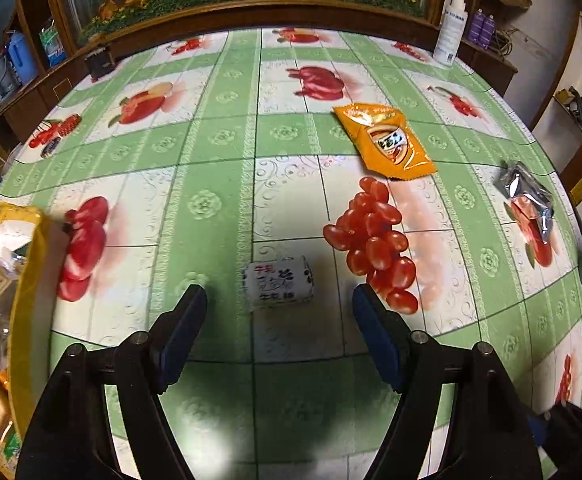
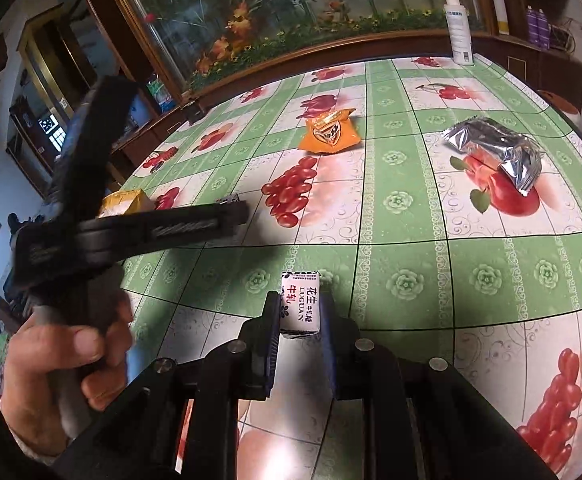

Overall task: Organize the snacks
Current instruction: 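Grasp the small white milk-candy box with the right tool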

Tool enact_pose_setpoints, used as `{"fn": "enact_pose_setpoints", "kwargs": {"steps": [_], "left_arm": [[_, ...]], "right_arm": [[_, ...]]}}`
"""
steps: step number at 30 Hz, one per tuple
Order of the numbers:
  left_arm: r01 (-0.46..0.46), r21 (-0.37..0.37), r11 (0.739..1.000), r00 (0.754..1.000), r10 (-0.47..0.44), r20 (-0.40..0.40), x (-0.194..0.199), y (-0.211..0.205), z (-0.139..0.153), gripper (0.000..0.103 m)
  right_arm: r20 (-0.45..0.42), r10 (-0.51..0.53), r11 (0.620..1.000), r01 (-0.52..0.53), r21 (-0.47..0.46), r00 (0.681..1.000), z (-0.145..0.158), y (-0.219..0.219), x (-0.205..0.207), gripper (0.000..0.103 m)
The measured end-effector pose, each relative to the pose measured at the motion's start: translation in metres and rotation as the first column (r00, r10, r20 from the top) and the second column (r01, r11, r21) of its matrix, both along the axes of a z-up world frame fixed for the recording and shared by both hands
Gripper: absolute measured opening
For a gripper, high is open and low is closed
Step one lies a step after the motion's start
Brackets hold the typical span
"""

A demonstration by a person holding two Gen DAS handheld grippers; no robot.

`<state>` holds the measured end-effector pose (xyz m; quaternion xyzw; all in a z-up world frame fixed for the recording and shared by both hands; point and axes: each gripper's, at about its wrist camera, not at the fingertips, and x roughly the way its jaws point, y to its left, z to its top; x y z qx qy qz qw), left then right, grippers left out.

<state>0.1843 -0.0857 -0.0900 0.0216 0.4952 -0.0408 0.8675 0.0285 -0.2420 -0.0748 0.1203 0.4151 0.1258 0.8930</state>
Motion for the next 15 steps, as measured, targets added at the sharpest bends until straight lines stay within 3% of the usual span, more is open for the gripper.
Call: {"fn": "enact_pose_setpoints", "kwargs": {"steps": [3,4,5,15], "left_arm": [[-0.014,-0.021,1.000,0.999,0.015,0.045,-0.003,0.004,0.002,0.061],[-0.015,-0.019,1.000,0.998,0.016,0.055,-0.004,0.005,0.004,0.041],[-0.014,-0.021,1.000,0.998,0.015,0.054,-0.006,0.007,0.006,0.029],[-0.091,-0.008,0.996,0.992,0.091,0.088,-0.052,0.036,0.010,0.029]], "right_arm": [[0.000,0.008,1.000,-0.007,0.013,1.000,0.001,0.000,0.000,0.019],[0.002,0.008,1.000,-0.008,0.016,1.000,0.001,-0.001,0.000,0.019],[0.005,0.007,1.000,-0.007,0.018,1.000,0.001,-0.001,-0.001,0.019],[0.015,0.010,1.000,-0.010,0.025,1.000,0.005,0.005,-0.010,0.019]]}}
